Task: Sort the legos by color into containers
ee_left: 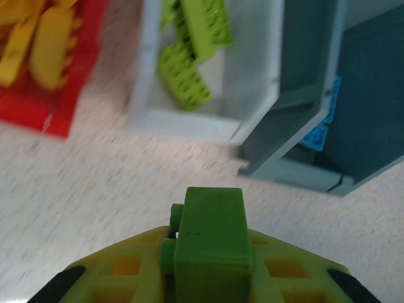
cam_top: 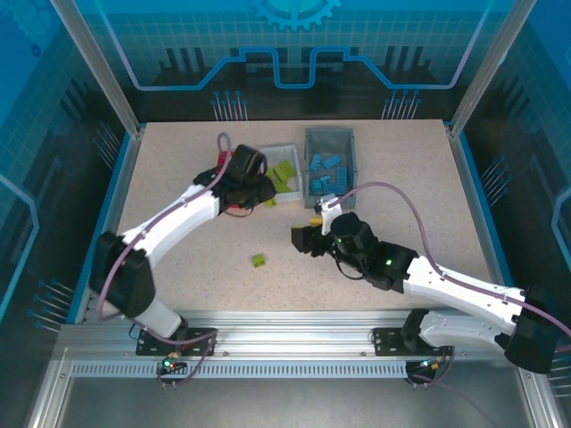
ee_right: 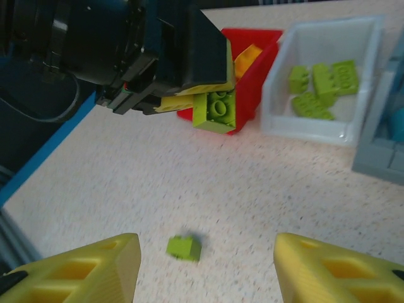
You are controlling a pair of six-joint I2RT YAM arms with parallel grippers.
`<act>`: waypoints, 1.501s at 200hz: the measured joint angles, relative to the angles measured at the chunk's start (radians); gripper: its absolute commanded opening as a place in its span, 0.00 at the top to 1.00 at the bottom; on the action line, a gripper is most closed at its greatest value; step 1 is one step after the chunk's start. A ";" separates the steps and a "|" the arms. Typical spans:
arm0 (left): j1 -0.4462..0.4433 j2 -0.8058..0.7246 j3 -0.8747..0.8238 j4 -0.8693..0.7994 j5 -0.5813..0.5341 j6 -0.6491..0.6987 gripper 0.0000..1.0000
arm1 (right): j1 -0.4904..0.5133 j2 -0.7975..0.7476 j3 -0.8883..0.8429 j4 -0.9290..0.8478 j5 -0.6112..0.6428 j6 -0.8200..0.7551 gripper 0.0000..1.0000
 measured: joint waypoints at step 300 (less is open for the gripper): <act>0.117 -0.428 -0.175 0.006 0.086 0.097 0.39 | 0.127 0.717 0.459 -0.293 -0.033 0.021 0.33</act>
